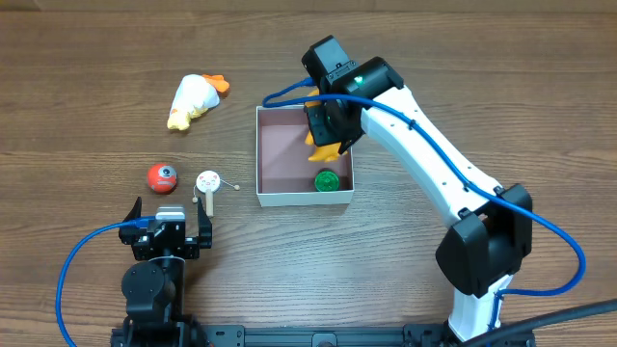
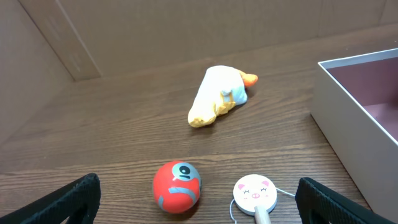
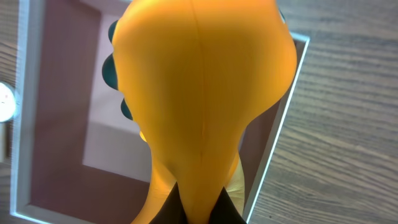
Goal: Pack container
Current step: 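Carry the orange dinosaur into the box and release it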
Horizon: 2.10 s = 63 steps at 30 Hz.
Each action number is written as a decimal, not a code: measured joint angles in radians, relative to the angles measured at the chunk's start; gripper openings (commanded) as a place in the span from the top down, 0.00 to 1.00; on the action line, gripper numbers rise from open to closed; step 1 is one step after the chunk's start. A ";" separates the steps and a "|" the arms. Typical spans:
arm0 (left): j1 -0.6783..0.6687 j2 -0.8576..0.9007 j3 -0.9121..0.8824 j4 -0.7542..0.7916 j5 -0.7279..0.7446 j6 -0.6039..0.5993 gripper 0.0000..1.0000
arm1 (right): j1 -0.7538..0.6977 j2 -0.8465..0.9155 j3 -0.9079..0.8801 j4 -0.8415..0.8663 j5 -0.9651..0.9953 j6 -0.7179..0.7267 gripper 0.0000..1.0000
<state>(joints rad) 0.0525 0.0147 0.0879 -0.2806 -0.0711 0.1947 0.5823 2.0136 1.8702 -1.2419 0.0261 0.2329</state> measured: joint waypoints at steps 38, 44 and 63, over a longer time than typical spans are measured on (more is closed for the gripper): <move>0.000 0.000 0.000 0.000 0.000 0.000 0.00 | -0.002 0.061 -0.008 -0.017 0.018 0.129 0.96; 0.000 0.000 0.000 0.000 0.000 0.000 0.00 | -0.006 0.062 -0.033 0.005 0.042 0.146 0.96; 0.000 0.000 0.000 0.000 0.000 0.000 0.00 | -0.006 0.074 -0.159 0.103 0.056 0.159 0.45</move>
<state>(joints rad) 0.0525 0.0147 0.0879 -0.2806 -0.0711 0.1947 0.5766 2.0880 1.7107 -1.1393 0.0822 0.3923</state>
